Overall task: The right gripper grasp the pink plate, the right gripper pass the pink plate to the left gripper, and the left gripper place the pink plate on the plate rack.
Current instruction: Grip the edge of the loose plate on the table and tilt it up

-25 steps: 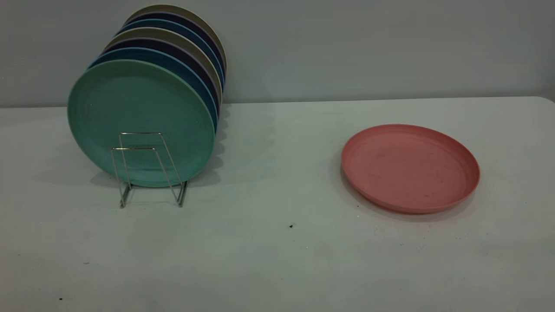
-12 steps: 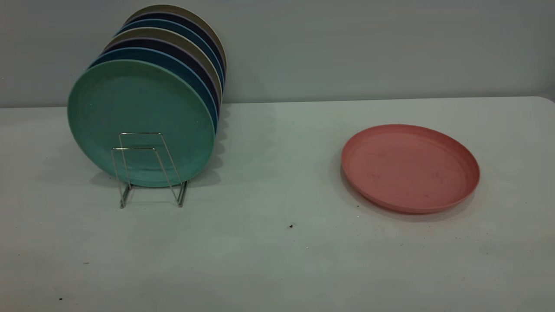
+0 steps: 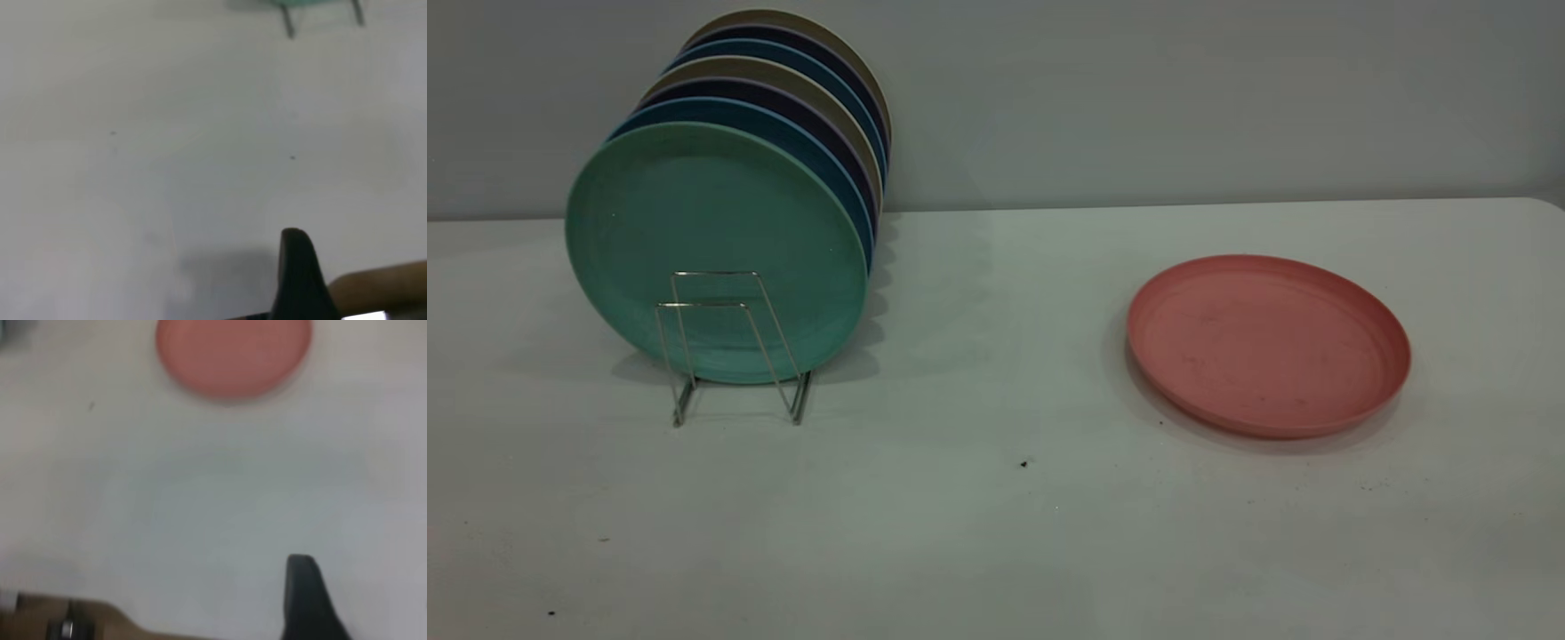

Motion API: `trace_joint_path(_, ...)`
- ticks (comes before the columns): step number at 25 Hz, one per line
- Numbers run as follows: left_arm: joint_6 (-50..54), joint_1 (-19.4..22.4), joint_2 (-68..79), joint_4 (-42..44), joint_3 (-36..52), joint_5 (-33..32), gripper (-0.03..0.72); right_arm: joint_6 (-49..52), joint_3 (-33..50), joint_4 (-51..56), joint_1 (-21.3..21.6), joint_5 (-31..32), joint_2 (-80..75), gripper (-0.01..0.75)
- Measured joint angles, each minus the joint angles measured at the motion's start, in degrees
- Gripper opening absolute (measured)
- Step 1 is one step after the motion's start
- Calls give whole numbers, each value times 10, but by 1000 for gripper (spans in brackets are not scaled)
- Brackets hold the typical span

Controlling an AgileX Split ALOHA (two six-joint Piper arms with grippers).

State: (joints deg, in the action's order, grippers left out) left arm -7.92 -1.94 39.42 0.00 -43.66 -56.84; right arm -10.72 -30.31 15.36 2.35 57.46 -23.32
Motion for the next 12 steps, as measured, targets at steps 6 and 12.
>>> trace_joint_path(6,-72,0,188,-72,-74,38,516,-92,-31,94,0,-55,-159,510)
trace_joint_path(12,-138,0,312,-167,-107,121,516,-198,-40,206,0,-162,-311,510)
